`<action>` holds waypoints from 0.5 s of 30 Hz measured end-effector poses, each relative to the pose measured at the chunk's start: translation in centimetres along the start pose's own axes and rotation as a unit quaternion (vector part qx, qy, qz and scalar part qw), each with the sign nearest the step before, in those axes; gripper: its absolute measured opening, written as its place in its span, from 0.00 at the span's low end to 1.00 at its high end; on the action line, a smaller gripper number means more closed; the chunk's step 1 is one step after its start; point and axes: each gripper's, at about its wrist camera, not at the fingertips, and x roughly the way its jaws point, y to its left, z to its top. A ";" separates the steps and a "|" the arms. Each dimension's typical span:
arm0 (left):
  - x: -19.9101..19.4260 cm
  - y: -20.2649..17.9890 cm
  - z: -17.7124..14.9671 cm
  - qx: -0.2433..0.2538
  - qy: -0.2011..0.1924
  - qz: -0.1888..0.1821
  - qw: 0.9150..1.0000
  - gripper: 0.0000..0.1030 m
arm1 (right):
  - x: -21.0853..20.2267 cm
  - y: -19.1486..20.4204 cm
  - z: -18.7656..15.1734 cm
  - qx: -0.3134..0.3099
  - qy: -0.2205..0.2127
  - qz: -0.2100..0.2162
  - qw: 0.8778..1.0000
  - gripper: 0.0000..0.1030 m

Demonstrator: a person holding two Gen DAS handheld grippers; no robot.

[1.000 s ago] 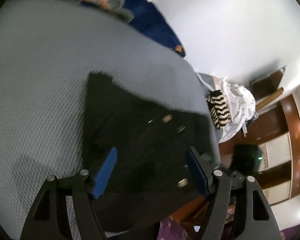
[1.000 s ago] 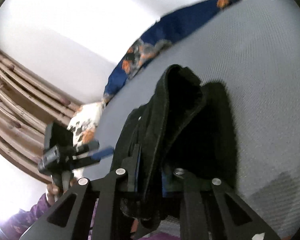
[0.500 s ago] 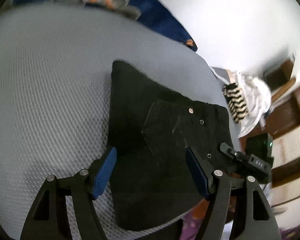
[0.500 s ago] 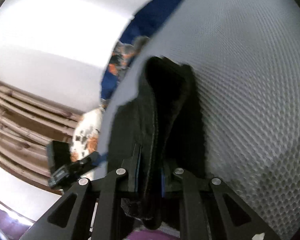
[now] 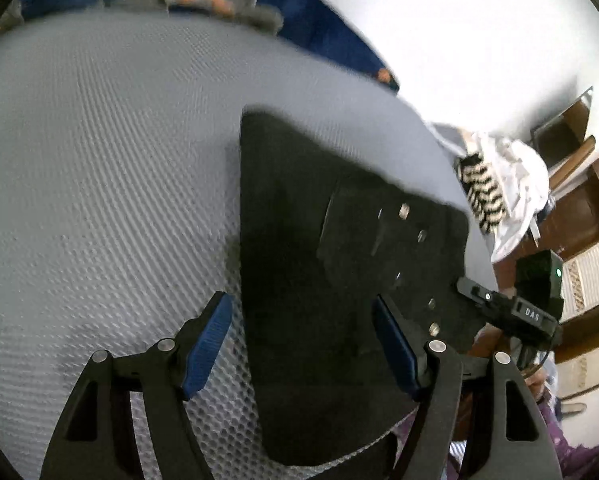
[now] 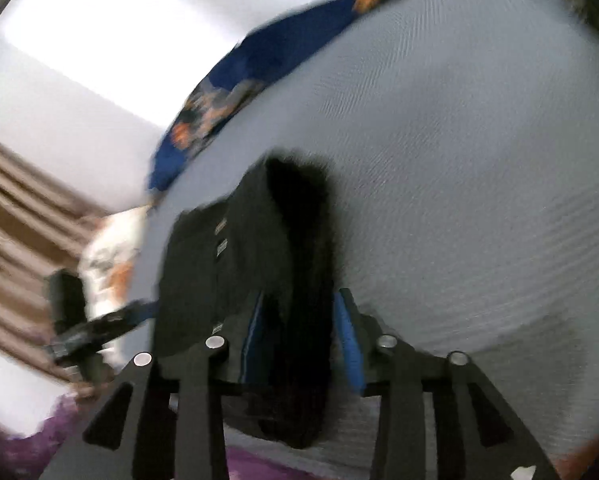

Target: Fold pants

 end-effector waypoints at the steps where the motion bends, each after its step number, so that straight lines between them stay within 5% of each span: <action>1: -0.9 0.0 0.1 0.003 -0.012 0.001 1.000 0.71 | -1.2 0.8 0.2 -0.018 -0.025 -0.009 0.999 0.34; 3: -1.9 -0.3 0.3 0.008 -0.031 0.008 0.999 0.71 | -2.5 3.1 0.5 -0.061 -0.058 -0.011 0.996 0.34; 7: -2.2 -1.5 0.2 0.046 -0.067 0.057 0.995 0.71 | -0.3 6.6 -0.1 -0.128 -0.053 -0.030 0.990 0.34; 10: 0.2 -3.8 0.1 0.070 -0.061 0.053 0.994 0.71 | 2.9 6.8 -1.1 -0.155 -0.016 -0.057 0.986 0.33; 15: 4.6 -4.6 -0.4 0.104 -0.026 0.106 0.989 0.71 | 3.5 6.6 -1.0 -0.147 0.004 -0.076 0.986 0.31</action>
